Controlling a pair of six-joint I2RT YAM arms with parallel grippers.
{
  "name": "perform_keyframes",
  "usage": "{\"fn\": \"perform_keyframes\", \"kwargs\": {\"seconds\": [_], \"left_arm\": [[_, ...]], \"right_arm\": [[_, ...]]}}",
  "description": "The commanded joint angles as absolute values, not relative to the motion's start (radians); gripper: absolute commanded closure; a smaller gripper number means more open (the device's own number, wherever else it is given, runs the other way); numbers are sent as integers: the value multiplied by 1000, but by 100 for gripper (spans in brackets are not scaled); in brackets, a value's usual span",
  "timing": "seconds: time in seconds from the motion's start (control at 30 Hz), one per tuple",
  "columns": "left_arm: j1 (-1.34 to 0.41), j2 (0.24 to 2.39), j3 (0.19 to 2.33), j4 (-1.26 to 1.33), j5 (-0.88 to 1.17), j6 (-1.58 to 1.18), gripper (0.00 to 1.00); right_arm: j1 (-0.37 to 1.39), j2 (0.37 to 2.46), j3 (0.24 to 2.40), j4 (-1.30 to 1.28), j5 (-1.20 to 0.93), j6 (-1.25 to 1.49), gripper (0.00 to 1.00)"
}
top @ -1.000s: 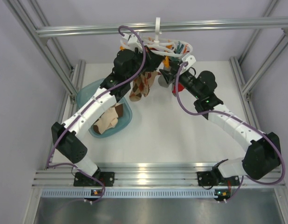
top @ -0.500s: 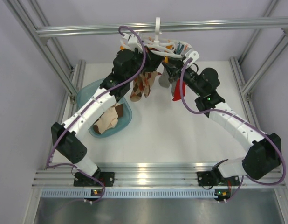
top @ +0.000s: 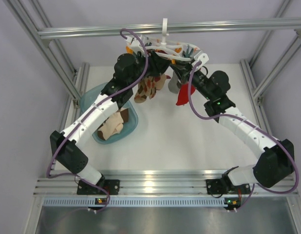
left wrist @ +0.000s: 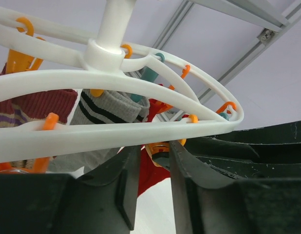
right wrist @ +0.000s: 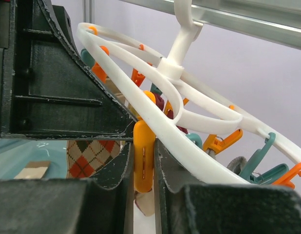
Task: Clip the socks to the hanger
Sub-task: Open the clamp at the hanger.
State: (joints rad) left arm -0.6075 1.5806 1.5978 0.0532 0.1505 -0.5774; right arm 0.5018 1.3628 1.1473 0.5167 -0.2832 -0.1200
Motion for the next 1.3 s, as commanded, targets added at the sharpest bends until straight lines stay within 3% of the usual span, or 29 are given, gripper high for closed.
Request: {"fn": "perform_keyframes", "kwargs": {"seconds": [0.0,0.3,1.03,1.27], "left_arm": [[-609,1531,1588,109,229,-600,62],[-595,1539,1571,170,298,-649,48],[-571,1522,1506,288,414,-729,36],[-558,1486,1486,233,352,-710,32]], "right_arm": [[506,1359,1170,529,-325,-117,100],[499,1351,1167,532,-357,-72,100],[462,1338,1150,535,-391,-6,100],[446,1341,1158,538,-368,40,100]]}}
